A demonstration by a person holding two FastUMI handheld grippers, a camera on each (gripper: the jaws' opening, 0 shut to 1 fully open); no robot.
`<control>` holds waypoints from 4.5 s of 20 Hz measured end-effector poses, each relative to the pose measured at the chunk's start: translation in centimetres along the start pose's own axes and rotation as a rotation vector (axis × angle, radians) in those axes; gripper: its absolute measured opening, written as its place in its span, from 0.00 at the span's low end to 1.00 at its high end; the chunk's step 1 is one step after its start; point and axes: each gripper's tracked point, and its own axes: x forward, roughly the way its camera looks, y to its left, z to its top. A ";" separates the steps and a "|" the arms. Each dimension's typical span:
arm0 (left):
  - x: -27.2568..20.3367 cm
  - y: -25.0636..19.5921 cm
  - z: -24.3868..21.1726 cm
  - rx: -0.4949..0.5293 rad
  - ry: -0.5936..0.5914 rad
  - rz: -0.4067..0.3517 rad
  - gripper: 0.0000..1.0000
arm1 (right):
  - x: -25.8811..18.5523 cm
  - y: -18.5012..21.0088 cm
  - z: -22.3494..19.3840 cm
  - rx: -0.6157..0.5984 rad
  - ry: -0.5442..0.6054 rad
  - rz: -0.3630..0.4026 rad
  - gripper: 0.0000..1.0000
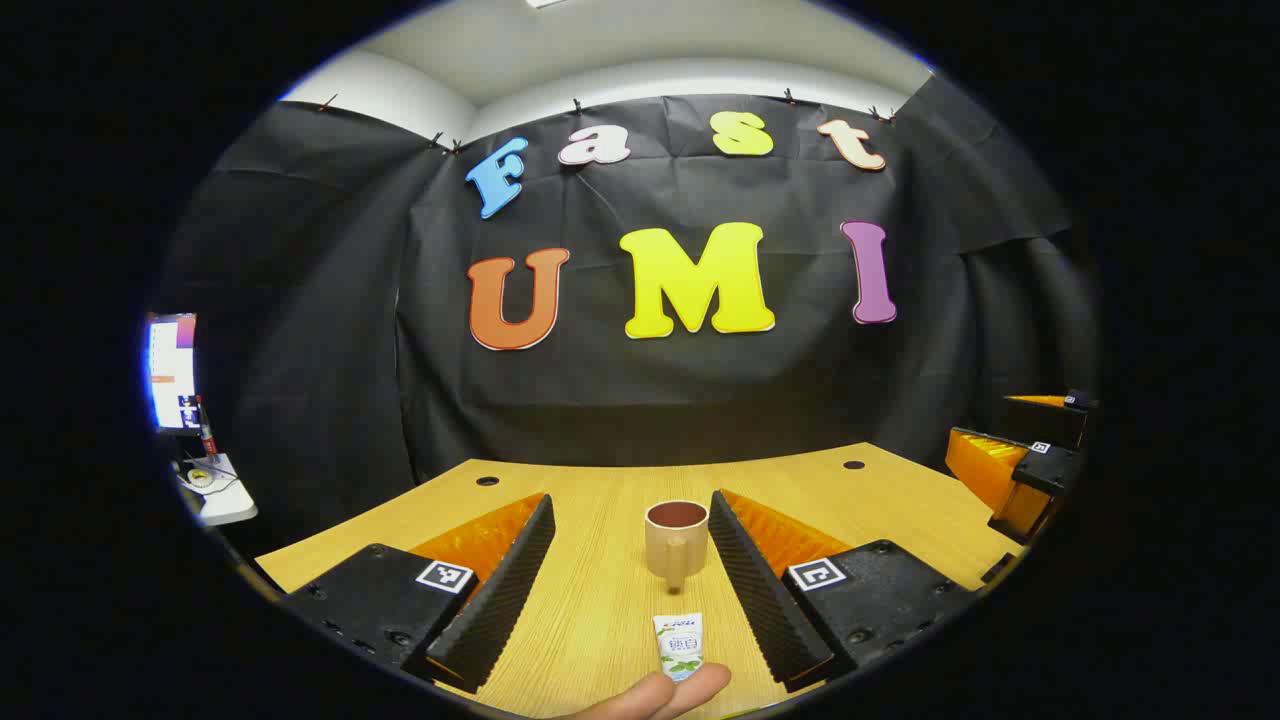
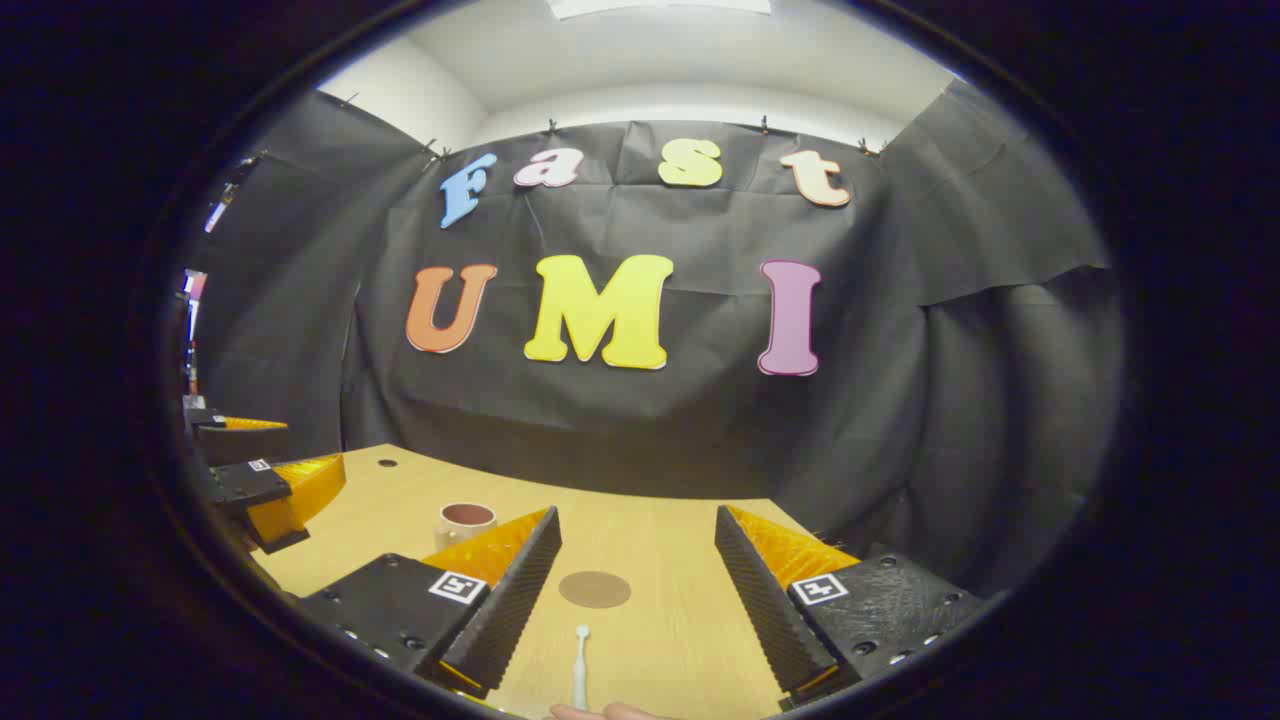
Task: Put the toothbrush and toothpaste on the desktop into the cup, then pick up the cup and place it on the coaster on the desktop.
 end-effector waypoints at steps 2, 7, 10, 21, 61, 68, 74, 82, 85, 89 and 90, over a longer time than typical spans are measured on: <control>-0.1 0.0 0.2 -0.003 -0.004 0.004 0.98 | 0.0 0.2 -0.2 0.006 0.008 0.006 0.96; -0.2 -0.6 0.0 -0.004 -0.007 -0.007 0.98 | 0.2 -0.3 -0.2 -0.008 0.003 0.000 0.95; 0.1 -0.8 -0.5 -0.012 0.008 -0.011 0.98 | 0.3 -0.7 -0.3 -0.015 0.002 -0.012 0.95; 0.3 -1.2 -1.3 -0.007 0.038 -0.016 0.98 | 0.8 -0.6 -0.8 0.008 0.020 -0.011 0.95; -0.5 -4.2 -20.3 0.037 0.663 -0.146 0.84 | 2.6 -1.3 -3.1 -0.050 0.083 -0.053 0.95; -1.5 -5.5 -21.7 -0.002 0.697 -0.195 0.74 | 2.9 -1.6 -4.1 -0.045 0.111 -0.054 0.95; -0.9 -5.0 -21.7 0.002 0.662 -0.176 0.60 | 3.0 -0.9 -6.6 -0.036 0.182 -0.026 0.95; -0.7 -5.9 -21.2 0.029 0.601 -0.186 0.42 | 4.2 0.3 -13.4 -0.069 0.379 0.009 0.95; -0.5 -5.3 -19.0 0.037 0.525 -0.158 0.42 | 4.6 1.2 -16.7 -0.039 0.497 0.029 0.95; 0.0 -4.2 -15.4 -0.008 0.410 -0.108 0.42 | 4.2 2.2 -19.7 -0.005 0.611 0.043 0.95; -0.1 -4.0 -14.8 -0.011 0.393 -0.102 0.42 | 4.2 2.6 -20.5 -0.005 0.635 0.050 0.95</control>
